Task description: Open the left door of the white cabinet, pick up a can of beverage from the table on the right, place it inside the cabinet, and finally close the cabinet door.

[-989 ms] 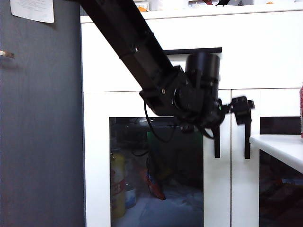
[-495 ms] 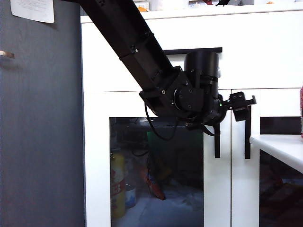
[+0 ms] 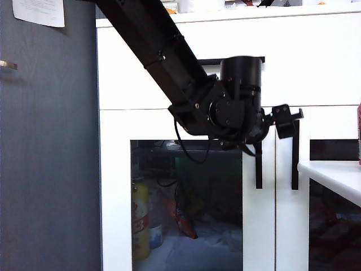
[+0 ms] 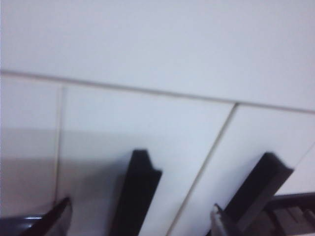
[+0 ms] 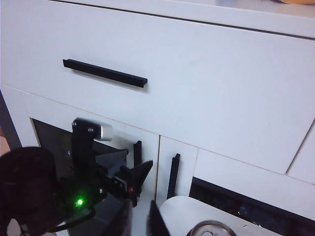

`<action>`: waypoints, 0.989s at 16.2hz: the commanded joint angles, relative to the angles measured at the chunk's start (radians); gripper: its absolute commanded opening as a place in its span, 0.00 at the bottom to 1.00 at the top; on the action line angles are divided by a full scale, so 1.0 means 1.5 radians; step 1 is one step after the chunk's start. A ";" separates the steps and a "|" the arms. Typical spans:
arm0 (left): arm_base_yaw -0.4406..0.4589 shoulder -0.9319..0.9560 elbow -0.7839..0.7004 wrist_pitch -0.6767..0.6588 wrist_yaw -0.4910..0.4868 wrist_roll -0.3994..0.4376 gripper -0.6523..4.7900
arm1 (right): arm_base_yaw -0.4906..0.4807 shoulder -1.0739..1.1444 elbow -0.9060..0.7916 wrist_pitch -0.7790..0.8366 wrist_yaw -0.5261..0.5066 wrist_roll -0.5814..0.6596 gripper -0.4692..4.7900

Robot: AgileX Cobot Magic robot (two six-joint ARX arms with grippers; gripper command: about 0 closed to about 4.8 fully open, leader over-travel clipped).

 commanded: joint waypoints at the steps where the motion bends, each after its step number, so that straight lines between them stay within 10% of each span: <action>1: 0.004 0.005 0.003 0.002 -0.007 0.002 0.78 | 0.002 0.000 0.002 0.008 0.001 -0.002 0.18; 8: 0.002 0.005 0.003 0.013 0.058 0.000 0.11 | 0.002 0.000 0.002 0.007 0.001 -0.002 0.18; 16: 0.000 0.005 0.003 0.020 -0.025 0.016 0.11 | 0.002 0.000 0.002 0.008 0.001 -0.002 0.18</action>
